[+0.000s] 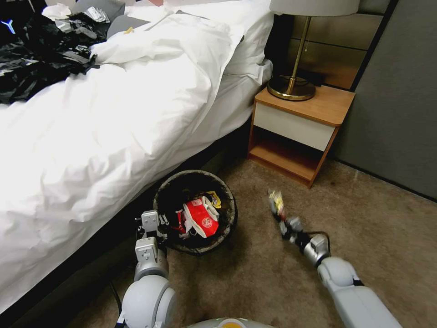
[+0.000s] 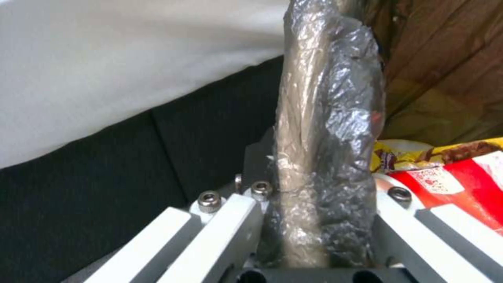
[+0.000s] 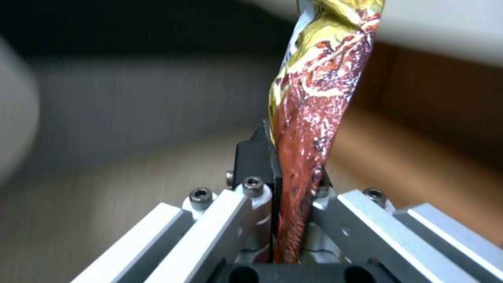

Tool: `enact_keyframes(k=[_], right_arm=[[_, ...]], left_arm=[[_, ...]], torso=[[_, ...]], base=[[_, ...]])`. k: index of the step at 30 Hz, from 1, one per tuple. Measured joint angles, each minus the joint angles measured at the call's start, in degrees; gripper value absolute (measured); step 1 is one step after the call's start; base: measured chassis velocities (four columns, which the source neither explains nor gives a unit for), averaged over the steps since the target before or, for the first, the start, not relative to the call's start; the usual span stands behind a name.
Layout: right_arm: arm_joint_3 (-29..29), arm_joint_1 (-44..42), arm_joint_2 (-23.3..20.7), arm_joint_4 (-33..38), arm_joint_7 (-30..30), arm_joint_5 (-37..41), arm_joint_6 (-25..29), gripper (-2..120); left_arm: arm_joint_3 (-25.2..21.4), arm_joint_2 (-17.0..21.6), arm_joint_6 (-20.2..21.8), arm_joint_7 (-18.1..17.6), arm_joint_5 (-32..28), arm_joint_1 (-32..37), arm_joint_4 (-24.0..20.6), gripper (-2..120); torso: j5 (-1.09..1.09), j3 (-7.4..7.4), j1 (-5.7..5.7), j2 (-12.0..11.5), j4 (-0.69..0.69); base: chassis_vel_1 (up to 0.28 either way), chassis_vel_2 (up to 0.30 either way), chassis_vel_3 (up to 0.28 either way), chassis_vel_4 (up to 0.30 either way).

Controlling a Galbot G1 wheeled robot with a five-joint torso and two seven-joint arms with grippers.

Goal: Pick up the trash bin, then pick up the garbage from the floor and place it into the trash bin.

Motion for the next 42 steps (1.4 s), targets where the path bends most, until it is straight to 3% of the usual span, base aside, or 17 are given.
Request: enact_keyframes(k=[3, 4, 7, 8, 10, 13, 15, 17, 18, 23, 42], right_arm=[[2.09, -2.55, -1.22, 12.43, 1.53, 3.07, 0.22, 0], [2.09, -2.55, -1.22, 12.43, 1.53, 3.07, 0.22, 0], [0.83, -5.11, -2.77, 23.70, 2.11, 5.38, 0.27, 0], [0.83, -5.11, -2.77, 23.70, 2.11, 5.38, 0.27, 0], [-2.95, -7.03, -3.45, 30.42, 2.27, 5.19, 0.49, 0], [-5.02, -7.62, -3.50, 32.42, 2.37, 4.53, 0.50, 0], [-9.69, -8.59, -3.51, 35.43, 2.79, 2.75, 0.50, 0], [-11.25, -8.89, -3.49, 36.01, 2.87, 2.08, 0.46, 0], [-17.30, -9.82, -3.29, 36.14, 3.23, -1.01, 0.41, 0], [-22.83, -9.93, -2.69, 32.43, 3.67, -4.19, 0.90, 0], [-26.87, -6.49, 0.01, 23.37, 4.89, -4.90, 1.72, 0]], left_arm=[[0.20, 0.16, 0.14, -0.01, -0.17, 0.02, 0.11, 0], [0.20, 0.16, 0.14, -0.01, -0.17, 0.02, 0.11, 0], [0.51, 0.24, 0.40, -0.02, -0.39, 0.17, 0.11, 0], [0.51, 0.24, 0.40, -0.02, -0.39, 0.17, 0.11, 0], [0.76, 0.24, 0.46, -0.03, -0.39, 0.38, 0.12, 0], [0.83, 0.23, 0.48, -0.04, -0.36, 0.46, 0.11, 0], [0.93, 0.22, 0.48, -0.04, -0.29, 0.62, -0.01, 0], [0.93, 0.22, 0.48, -0.04, -0.28, 0.66, -0.04, 0], [0.92, 0.21, 0.49, -0.04, -0.25, 0.76, -0.23, 0], [0.90, 0.19, 0.50, -0.03, -0.25, 0.77, -0.36, 0], [1.85, -0.43, 0.29, 0.17, 0.59, 1.24, -0.39, 0]], torso=[[0.00, 0.00, 0.00, 0.00, 0.00], [0.00, 0.00, 0.00, 0.00, 0.00], [-0.01, 0.00, 0.00, 0.00, 0.01], [-0.01, 0.00, 0.00, 0.00, 0.01], [-0.01, 0.00, 0.00, 0.00, 0.00], [0.00, 0.00, 0.00, 0.00, 0.00], [-0.01, 0.00, 0.00, 0.00, 0.01], [0.00, 0.00, 0.00, 0.00, 0.00], [0.00, 0.00, 0.00, 0.00, 0.00], [0.02, 0.00, 0.00, 0.00, 0.00], [0.00, 0.00, 0.00, 0.00, 0.00]], base=[[0.000, 0.000, 0.000, 0.000], [0.000, 0.000, 0.000, 0.000], [0.000, 0.000, 0.000, 0.000], [0.000, 0.000, 0.000, 0.000], [0.000, 0.000, 0.000, 0.000], [0.000, 0.000, 0.000, 0.000], [0.000, 0.000, 0.000, 0.000], [0.000, 0.000, 0.000, 0.000], [0.000, 0.000, 0.000, 0.000], [0.000, 0.000, 0.000, 0.000], [0.000, 0.000, 0.000, 0.000]])
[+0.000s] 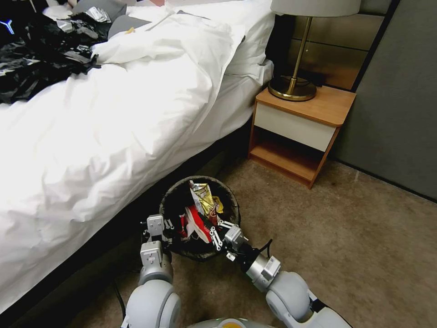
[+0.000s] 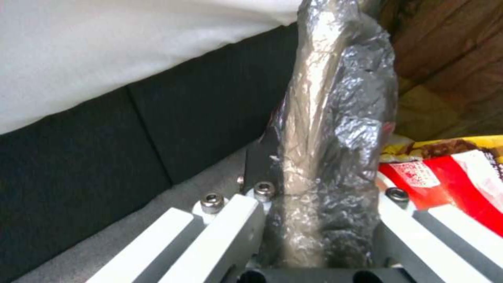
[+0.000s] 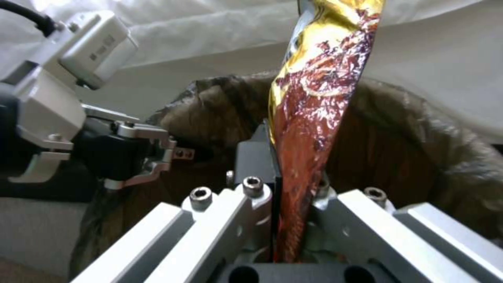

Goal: Pick up the trash bin, then pick up the garbage from the floor and place it into the trash bin.

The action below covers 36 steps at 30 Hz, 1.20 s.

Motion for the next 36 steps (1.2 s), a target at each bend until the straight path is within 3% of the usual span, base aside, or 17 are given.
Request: enact_keyframes(k=[9, 12, 36], right_arm=[[-2.04, 2.38, 1.68, -3.55, 2.48, -1.15, -1.24, 0], [-2.46, 2.40, 1.79, -3.83, 3.13, -1.68, -1.60, 6], [-2.59, 1.44, 1.24, -3.54, 3.29, -2.75, -1.66, 94]], left_arm=[[0.31, -0.31, -0.28, 0.13, 0.47, 0.47, -0.05, 0], [0.31, -0.32, -0.28, 0.13, 0.46, 0.43, -0.13, 0], [0.44, -0.30, -0.25, 0.20, 0.43, 0.31, -0.23, 0]], torso=[[0.01, 0.00, 0.00, 0.00, 0.00], [0.00, 0.00, 0.00, 0.00, 0.00], [0.00, 0.00, 0.00, 0.00, 0.00]], base=[[0.000, 0.000, 0.000, 0.000], [0.000, 0.000, 0.000, 0.000], [0.000, 0.000, 0.000, 0.000]])
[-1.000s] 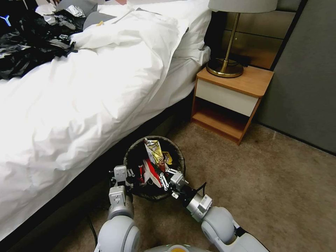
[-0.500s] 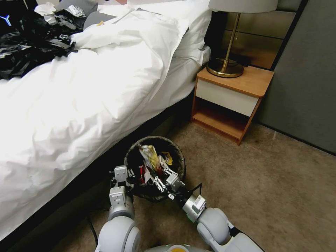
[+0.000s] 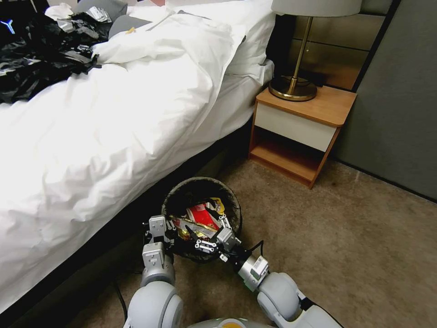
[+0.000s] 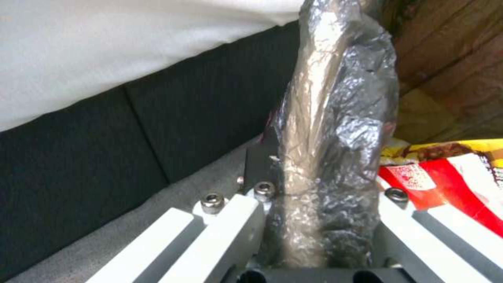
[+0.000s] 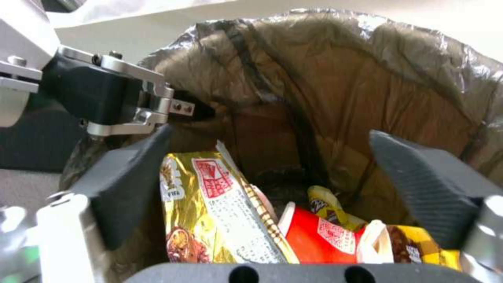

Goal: Pick up the trash bin, then pick up the garbage from the floor and place it into the trash bin.

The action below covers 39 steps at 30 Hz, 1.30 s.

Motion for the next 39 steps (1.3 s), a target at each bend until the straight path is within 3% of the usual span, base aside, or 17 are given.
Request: enact_keyframes(k=[8, 16, 19, 28, 32, 39], right_arm=[[0.69, -0.10, -0.52, 1.73, 0.05, 0.11, -0.01, 100], [4.44, -2.03, -0.04, 9.83, 2.21, -0.44, 0.00, 100], [9.76, -4.91, 1.82, 15.95, 6.52, -3.35, -0.08, 100], [19.87, -11.04, 3.95, 22.00, 12.54, -5.40, -0.30, 100], [23.27, -13.28, 4.57, 23.61, 12.80, -5.34, 0.70, 100], [27.94, -16.00, 6.96, 24.44, 12.90, -4.97, 2.70, 100]], left_arm=[[0.00, 0.32, 0.06, 0.01, -0.06, 0.06, 0.00, 0], [-0.25, 0.48, 0.09, 0.02, -0.24, 0.17, 0.05, 0], [-0.20, 0.89, 0.12, 0.02, -0.26, 0.64, 0.03, 0], [-0.33, 2.09, 1.18, 0.06, -1.34, 2.06, -1.25, 0], [-0.63, 3.29, 2.62, 0.46, -2.58, 3.07, -2.71, 0], [-2.04, 8.81, 8.68, 4.33, -7.61, 4.47, -6.86, 0]], torso=[[0.00, 0.00, 0.00, 0.00, 0.00], [0.00, 0.00, 0.00, 0.00, 0.00], [-0.01, 0.00, 0.00, 0.00, 0.01], [0.00, 0.00, 0.00, 0.00, 0.00], [0.00, 0.00, 0.00, 0.00, 0.01], [0.00, 0.00, 0.00, 0.00, 0.01]], base=[[0.000, 0.000, 0.000, 0.000], [0.000, 0.000, 0.000, 0.000], [0.000, 0.000, 0.000, 0.000], [0.000, 0.000, 0.000, 0.000], [0.000, 0.000, 0.000, 0.000], [0.000, 0.000, 0.000, 0.000]])
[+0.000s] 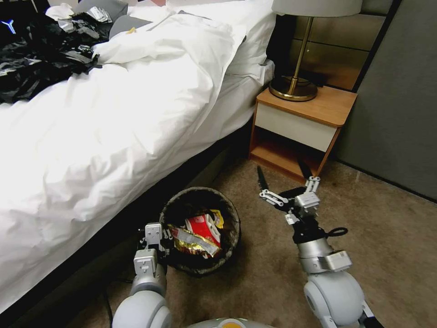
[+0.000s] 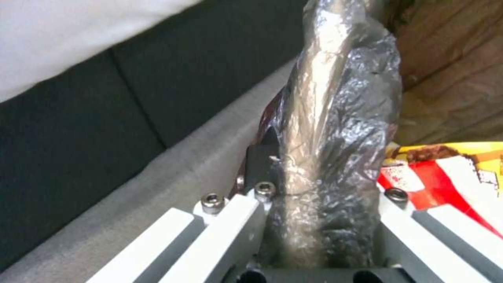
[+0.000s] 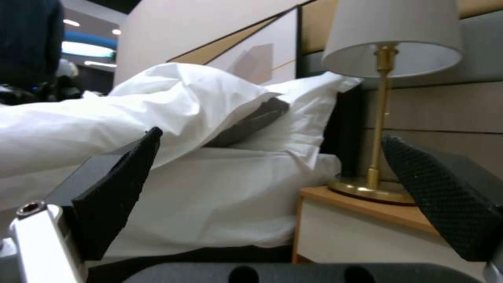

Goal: Pick up the trash bin, then pick up the garbage from the floor and place it into the trash bin.

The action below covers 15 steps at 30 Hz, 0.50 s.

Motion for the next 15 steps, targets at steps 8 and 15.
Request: enact_keyframes(k=[8, 15], right_arm=[[1.16, -1.53, 1.14, -0.31, -0.24, -0.03, 1.26, 100], [-0.15, -1.53, 1.19, -0.76, -1.32, -0.40, 1.85, 100]], left_arm=[[-0.80, 4.39, 4.34, 4.41, -3.78, 2.17, -2.89, 0], [-1.01, 5.42, 6.50, 7.22, -4.52, 3.46, -4.09, 0]], torso=[[-0.01, 0.00, 0.00, 0.00, 0.00], [-0.01, 0.00, 0.00, 0.00, 0.00]], base=[[0.000, 0.000, 0.000, 0.000], [0.000, 0.000, 0.000, 0.000]])
